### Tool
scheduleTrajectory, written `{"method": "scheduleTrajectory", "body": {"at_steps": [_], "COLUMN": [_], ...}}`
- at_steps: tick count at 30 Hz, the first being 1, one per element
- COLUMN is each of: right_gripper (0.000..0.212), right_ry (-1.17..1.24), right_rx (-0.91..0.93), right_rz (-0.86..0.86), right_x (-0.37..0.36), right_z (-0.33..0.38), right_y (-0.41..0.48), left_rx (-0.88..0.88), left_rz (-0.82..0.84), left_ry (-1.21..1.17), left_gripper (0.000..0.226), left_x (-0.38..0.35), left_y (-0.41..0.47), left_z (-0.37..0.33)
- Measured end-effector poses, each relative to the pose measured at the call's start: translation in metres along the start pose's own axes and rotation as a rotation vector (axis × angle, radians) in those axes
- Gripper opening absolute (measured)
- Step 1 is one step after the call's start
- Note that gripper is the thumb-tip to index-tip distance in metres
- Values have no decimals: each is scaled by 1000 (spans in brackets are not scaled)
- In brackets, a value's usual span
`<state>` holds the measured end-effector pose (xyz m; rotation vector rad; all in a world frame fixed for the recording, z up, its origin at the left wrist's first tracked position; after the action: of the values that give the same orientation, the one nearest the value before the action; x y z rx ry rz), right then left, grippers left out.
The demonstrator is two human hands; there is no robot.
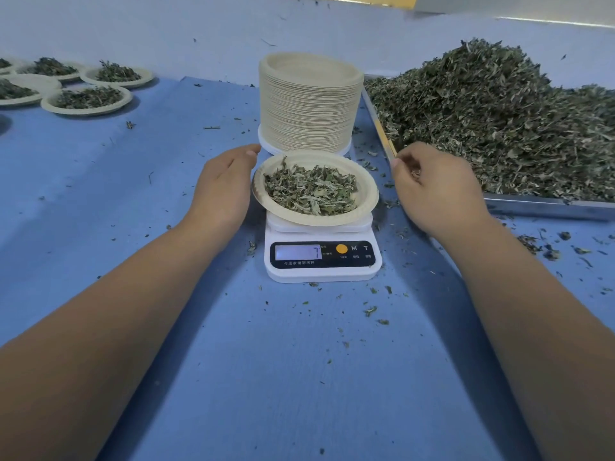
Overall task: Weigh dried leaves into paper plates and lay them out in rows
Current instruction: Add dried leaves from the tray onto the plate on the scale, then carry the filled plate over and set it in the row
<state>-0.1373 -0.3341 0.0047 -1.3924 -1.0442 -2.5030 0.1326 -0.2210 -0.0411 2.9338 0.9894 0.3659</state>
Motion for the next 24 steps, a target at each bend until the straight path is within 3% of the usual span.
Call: {"method": "scheduleTrajectory", "body": {"at_steps": [6,10,11,14,17,19,24], "right_gripper": [27,29,28,19,10,7,35], "right_ry": [81,121,156,357,562,673,736], "right_rx": [146,128,104,-5,-33,29,207], "right_rz": [27,85,92,135,164,208,366], "right_x": [-5,-10,-10,-16,-20,-20,-40], "right_z": [31,36,38,42,59,79,146], "right_y": [-6,-10,-11,-10,-10,-10,2], "left_rx": [83,166,173,244,337,382,350], "left_rz": [5,116,116,52,-50,-93,-207], "left_ry": [-70,-203,-223,-318,-520,-626,-664], "left_gripper": [56,24,27,39,18,27,29], "left_x": [-4,-18,-19,-15,2,21,97], "left_y": [0,-4,-5,-6,-3,-2,1], "left_z": [3,5,4,5,4,3,-8]}}
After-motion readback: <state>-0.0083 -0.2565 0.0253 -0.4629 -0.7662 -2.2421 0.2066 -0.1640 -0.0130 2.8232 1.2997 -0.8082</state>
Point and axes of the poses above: each hand's wrist, its own y-axis towards the middle knuckle, its own x-axis out of the back of the hand, z = x × y, the point moved 7 cm from there along y, towards the middle knuckle, and after that the axes turned 2 degrees about x, right-handed, at the moved point
